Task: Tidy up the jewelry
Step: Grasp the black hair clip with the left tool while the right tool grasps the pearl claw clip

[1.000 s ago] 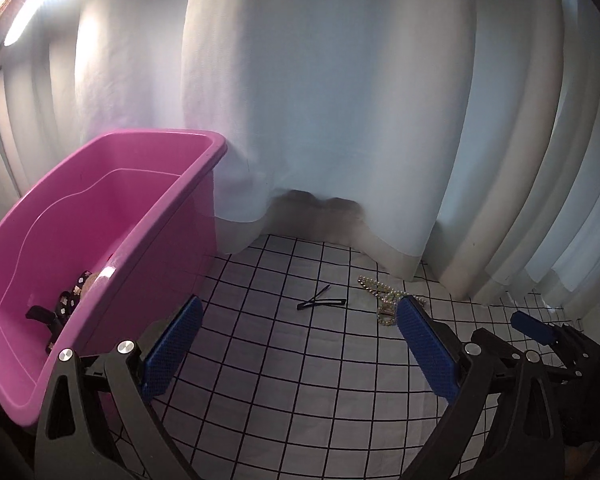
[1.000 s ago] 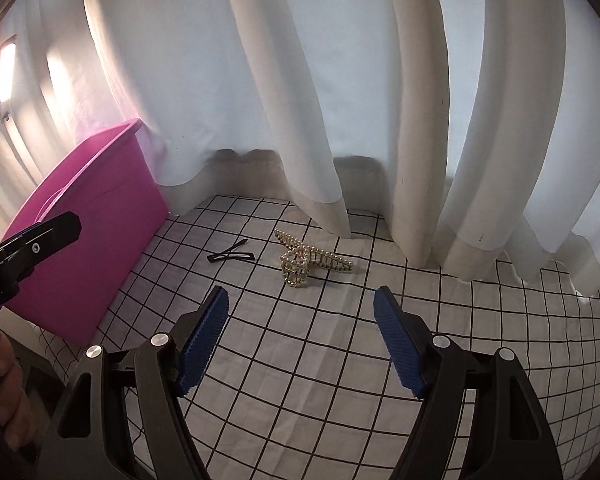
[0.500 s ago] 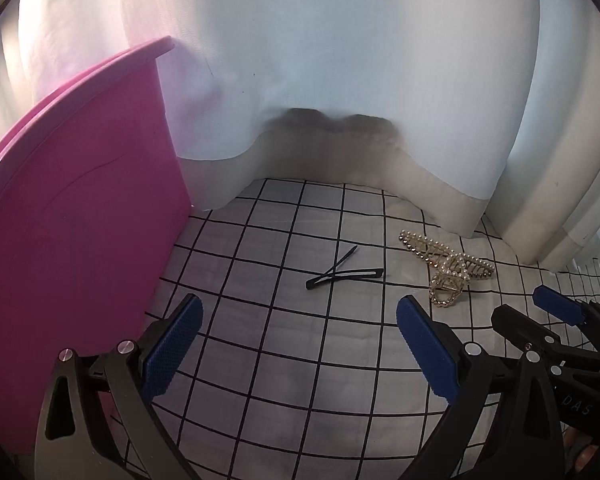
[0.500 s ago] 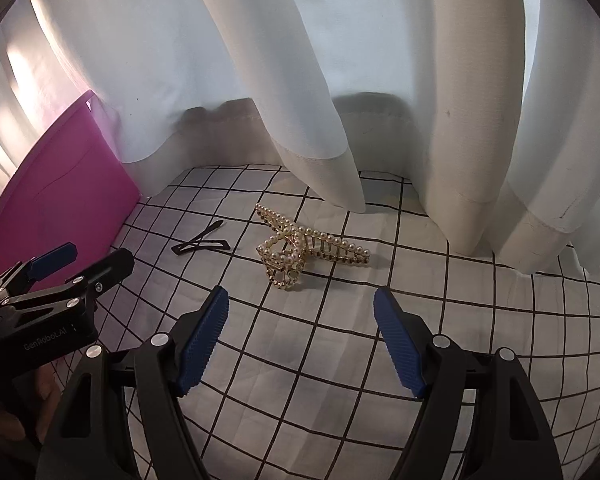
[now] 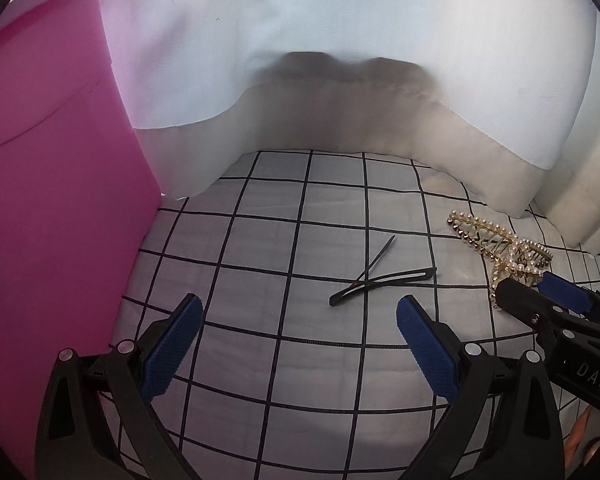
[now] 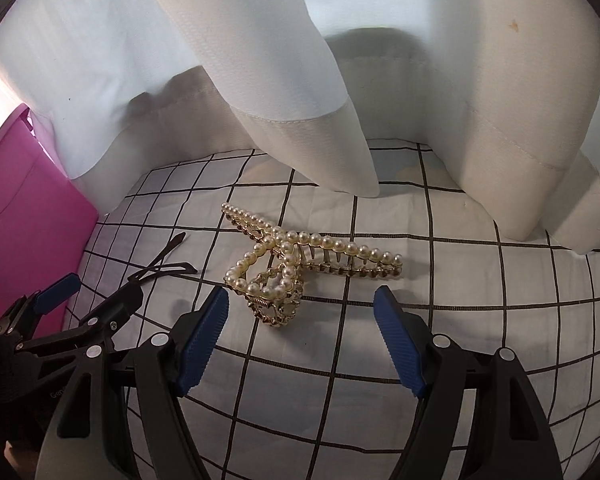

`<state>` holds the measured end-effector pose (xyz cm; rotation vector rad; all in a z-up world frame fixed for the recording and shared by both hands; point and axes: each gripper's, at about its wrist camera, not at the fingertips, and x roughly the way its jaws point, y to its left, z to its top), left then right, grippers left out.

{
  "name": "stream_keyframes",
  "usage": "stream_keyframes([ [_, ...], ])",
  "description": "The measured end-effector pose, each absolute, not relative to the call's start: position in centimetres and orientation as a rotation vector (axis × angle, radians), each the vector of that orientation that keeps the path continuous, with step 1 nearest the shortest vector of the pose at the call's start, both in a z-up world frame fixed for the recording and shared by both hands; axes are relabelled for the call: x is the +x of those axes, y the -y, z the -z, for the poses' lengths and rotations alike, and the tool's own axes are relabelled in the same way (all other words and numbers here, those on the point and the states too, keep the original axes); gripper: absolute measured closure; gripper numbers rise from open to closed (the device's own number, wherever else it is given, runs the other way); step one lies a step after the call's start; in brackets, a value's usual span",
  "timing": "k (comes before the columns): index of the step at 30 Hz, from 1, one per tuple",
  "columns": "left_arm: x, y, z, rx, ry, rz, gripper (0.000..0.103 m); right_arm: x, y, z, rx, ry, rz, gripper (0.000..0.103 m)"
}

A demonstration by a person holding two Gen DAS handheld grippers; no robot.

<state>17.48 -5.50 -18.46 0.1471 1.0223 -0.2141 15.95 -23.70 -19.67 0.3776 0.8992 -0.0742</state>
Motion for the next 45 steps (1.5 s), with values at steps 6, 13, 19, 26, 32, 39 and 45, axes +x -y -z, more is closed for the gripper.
stream_keyframes([
  [6,18.1,5.9,19.5,0.169,-1.012,0.222,0.007,17.3,22.9,19.8,0.338,-0.883,0.165,0.031],
  [13,19.0,6.2,20.1,0.144,-1.022,0.23,0.007,17.7,22.3,20.2,0.232,-0.859,0.208,0.031],
  [19,20.9,7.1,20.7,0.13,-1.022,0.248,0.005,18.1,21.0,20.6,0.165,-0.861,0.198,0.031],
  [26,21.7,8.1,20.6,0.146,-0.997,0.29,0.015,18.9,20.4,21.2,0.135,-0.86,0.183,0.031],
  [32,20.0,10.6,19.6,0.176,-0.965,0.373,0.059,18.5,20.1,21.5,0.132,-0.852,0.178,0.034],
  [39,19.2,11.3,19.1,0.151,-0.98,0.399,0.097,17.8,20.1,21.5,0.12,-0.842,0.17,0.072],
  [45,17.8,9.6,18.8,0.11,-0.996,0.413,0.098,16.7,21.4,21.5,0.177,-0.82,0.143,0.072],
])
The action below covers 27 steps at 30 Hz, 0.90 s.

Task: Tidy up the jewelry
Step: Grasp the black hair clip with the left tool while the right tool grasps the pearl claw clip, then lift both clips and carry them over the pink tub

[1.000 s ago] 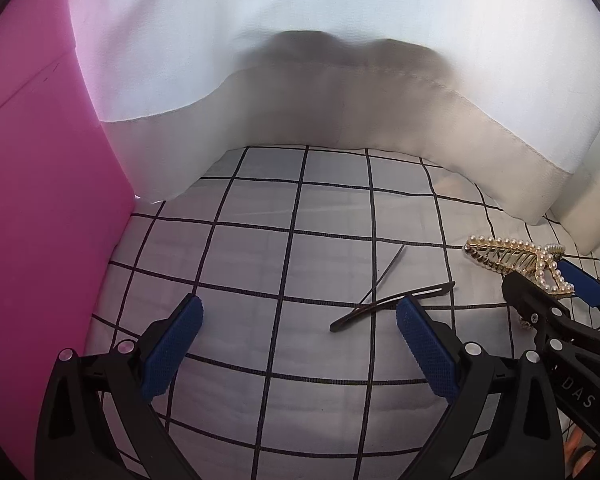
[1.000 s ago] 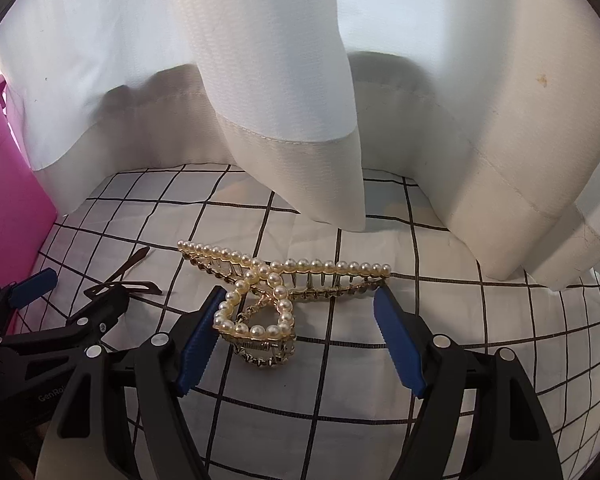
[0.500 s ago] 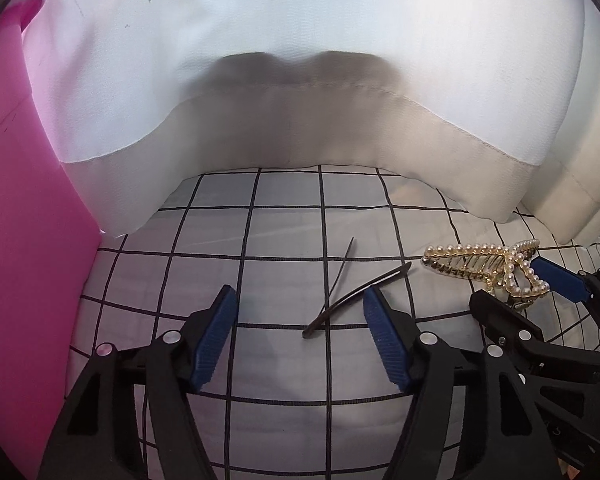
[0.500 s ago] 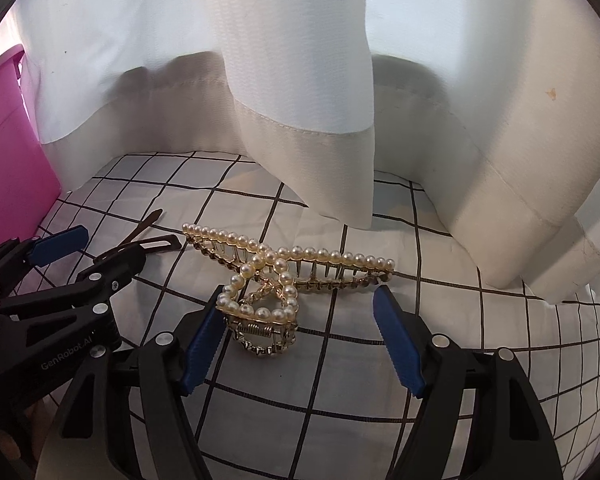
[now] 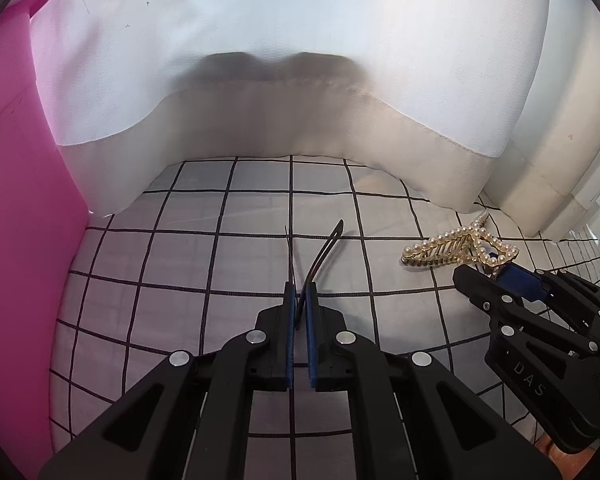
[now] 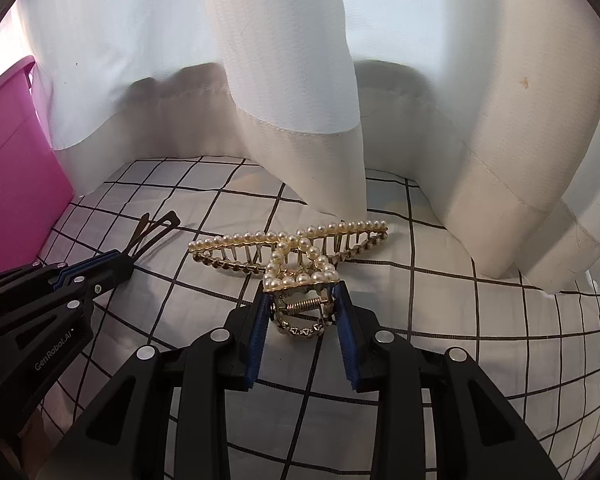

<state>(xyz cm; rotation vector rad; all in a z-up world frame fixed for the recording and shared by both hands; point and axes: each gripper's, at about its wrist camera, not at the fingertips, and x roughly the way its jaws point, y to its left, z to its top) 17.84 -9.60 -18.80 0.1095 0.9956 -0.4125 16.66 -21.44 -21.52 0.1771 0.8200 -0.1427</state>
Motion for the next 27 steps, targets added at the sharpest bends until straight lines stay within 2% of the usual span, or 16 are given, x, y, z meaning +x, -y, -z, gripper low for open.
stream_keyframes([
  [27,11.2,4.8,13.1,0.011,-0.945,0.381,0.098,9.2,21.3,16.0,0.18,-0.74,0.061,0.073],
])
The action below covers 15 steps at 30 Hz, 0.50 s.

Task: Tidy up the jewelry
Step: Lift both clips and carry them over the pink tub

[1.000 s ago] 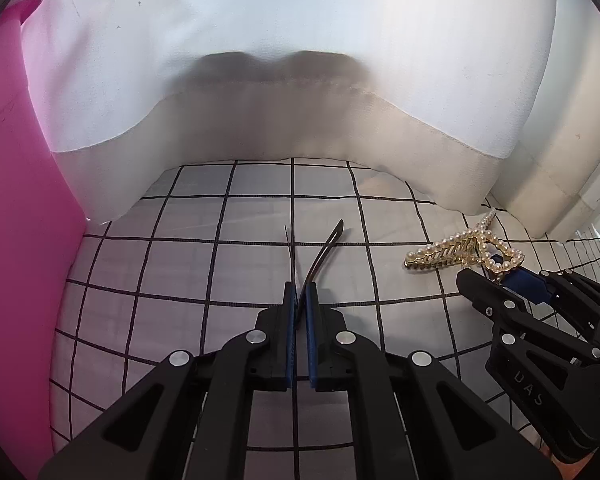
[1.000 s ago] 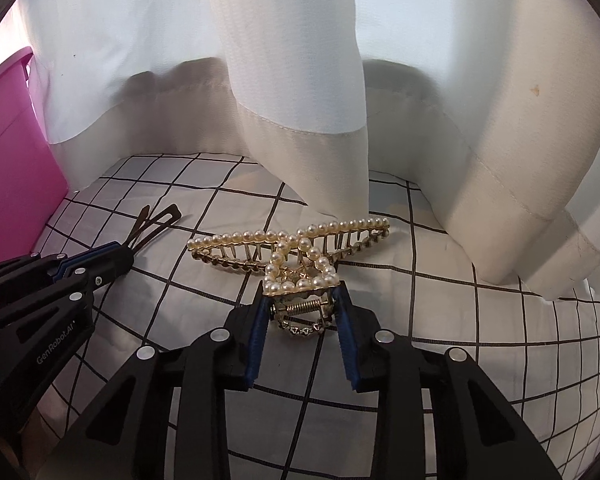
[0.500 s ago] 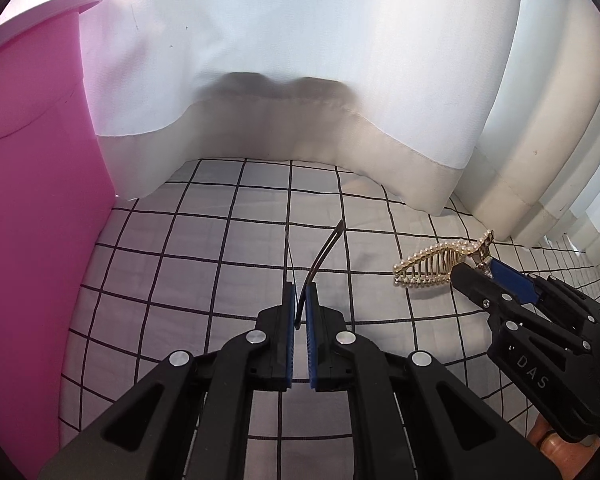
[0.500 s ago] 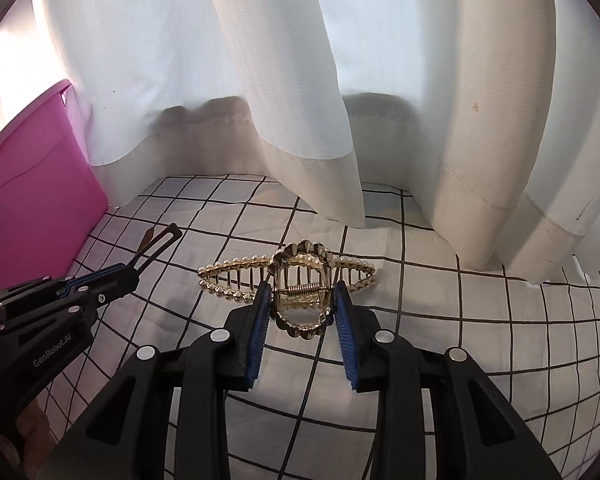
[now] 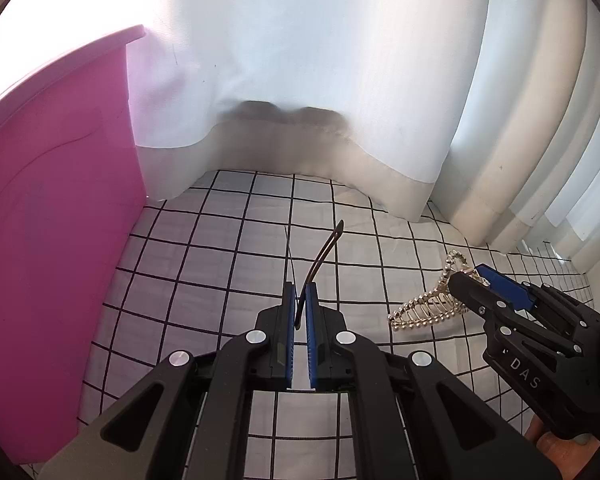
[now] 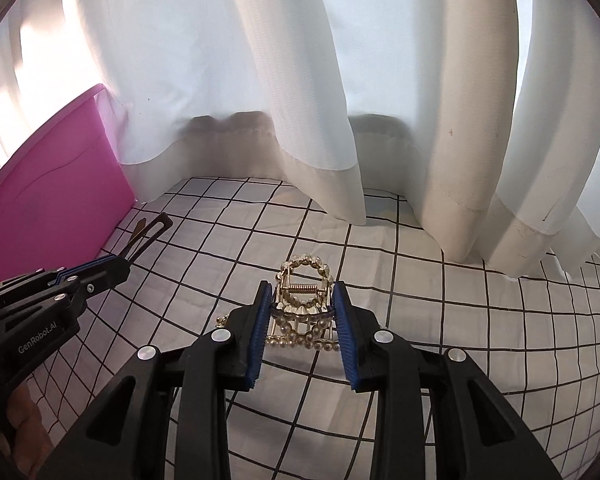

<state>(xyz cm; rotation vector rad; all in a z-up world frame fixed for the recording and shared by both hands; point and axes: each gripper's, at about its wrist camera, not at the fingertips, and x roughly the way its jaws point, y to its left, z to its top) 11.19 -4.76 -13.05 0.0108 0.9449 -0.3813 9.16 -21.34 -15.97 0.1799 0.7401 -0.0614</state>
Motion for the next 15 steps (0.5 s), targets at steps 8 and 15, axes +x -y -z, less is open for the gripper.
stream_keyframes([
  [8,9.8,3.6,9.1,-0.01,-0.89,0.359,0.098,7.6,20.1,11.7,0.128,-0.687,0.025,0.073],
  [15,9.6,2.1,4.4,-0.044,-0.8,0.331,0.098,7.0,18.2,6.5,0.075,-0.613,-0.017,0.073],
])
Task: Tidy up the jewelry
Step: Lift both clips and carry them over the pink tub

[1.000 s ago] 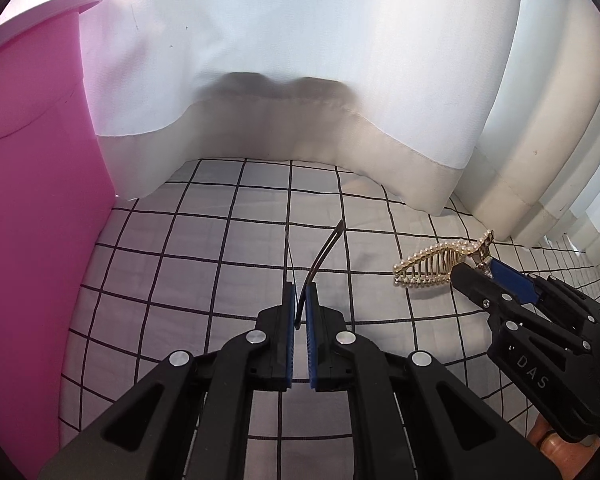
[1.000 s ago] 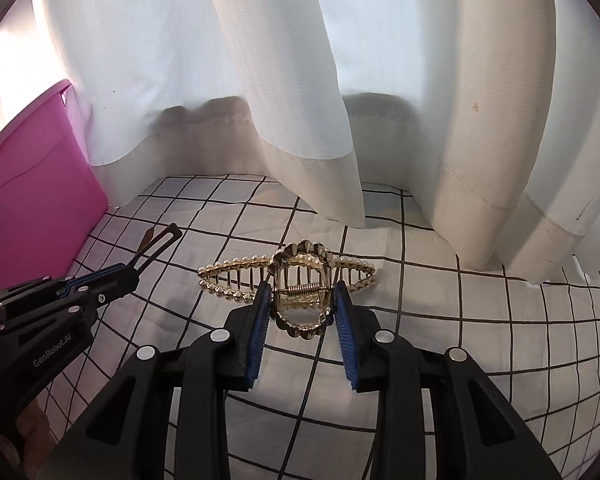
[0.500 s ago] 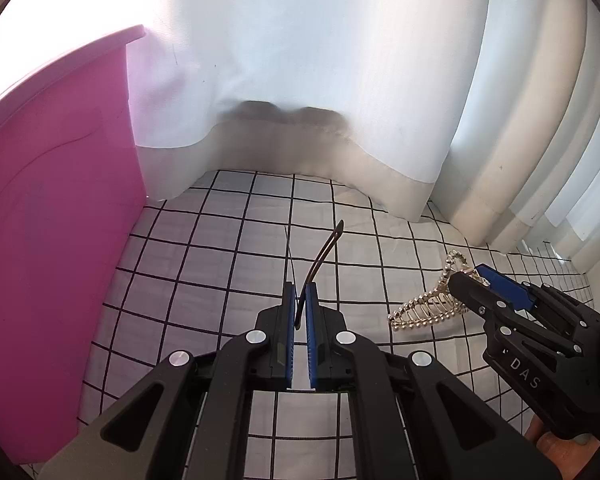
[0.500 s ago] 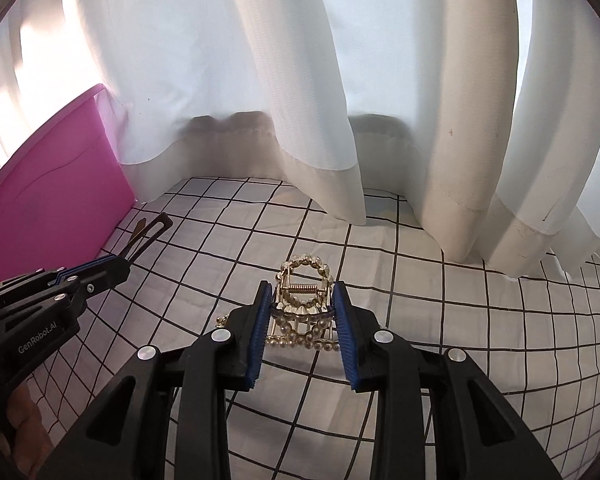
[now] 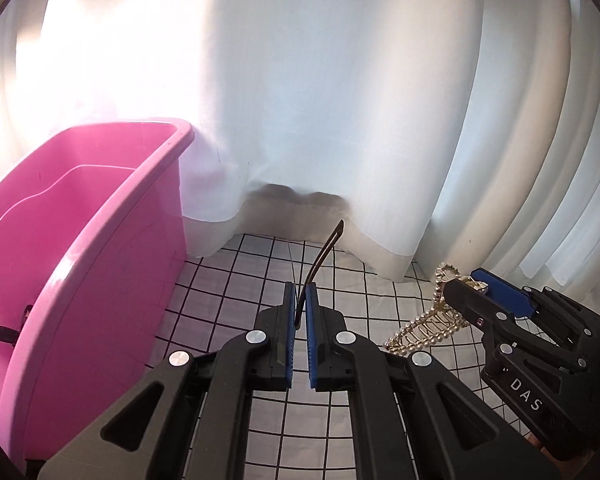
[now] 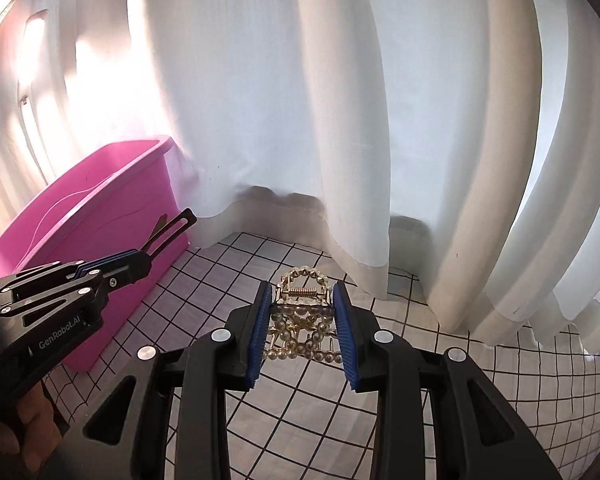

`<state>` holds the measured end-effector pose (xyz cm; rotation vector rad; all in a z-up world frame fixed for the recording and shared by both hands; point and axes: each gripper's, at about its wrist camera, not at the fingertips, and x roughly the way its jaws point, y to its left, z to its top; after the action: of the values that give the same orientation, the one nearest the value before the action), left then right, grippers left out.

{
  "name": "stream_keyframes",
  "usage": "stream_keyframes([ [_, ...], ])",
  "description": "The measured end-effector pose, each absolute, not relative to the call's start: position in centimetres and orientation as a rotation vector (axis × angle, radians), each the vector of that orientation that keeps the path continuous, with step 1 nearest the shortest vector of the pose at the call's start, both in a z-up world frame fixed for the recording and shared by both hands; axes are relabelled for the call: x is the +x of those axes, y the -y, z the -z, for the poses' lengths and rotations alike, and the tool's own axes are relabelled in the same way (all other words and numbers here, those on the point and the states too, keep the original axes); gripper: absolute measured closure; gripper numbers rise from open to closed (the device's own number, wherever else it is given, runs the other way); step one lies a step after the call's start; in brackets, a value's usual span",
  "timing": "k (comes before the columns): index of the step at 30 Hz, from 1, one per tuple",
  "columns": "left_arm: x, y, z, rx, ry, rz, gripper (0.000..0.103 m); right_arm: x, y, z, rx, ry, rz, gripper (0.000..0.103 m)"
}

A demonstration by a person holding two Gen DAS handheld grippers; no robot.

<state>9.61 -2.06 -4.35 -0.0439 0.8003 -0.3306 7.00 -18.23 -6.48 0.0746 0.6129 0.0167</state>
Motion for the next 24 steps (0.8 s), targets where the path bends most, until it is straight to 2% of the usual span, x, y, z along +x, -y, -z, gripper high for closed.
stream_keyframes([
  [12,8.9,-4.5,-2.7,-0.05,-0.661,0.2,0.097,7.4,11.8,-1.6,-0.01,-0.456,-0.159,0.073],
  [24,9.7,-14.9,-4.0,-0.081,-0.642,0.0,0.097,10.7,1.0,-5.1,-0.086,-0.396,-0.364,0.073],
])
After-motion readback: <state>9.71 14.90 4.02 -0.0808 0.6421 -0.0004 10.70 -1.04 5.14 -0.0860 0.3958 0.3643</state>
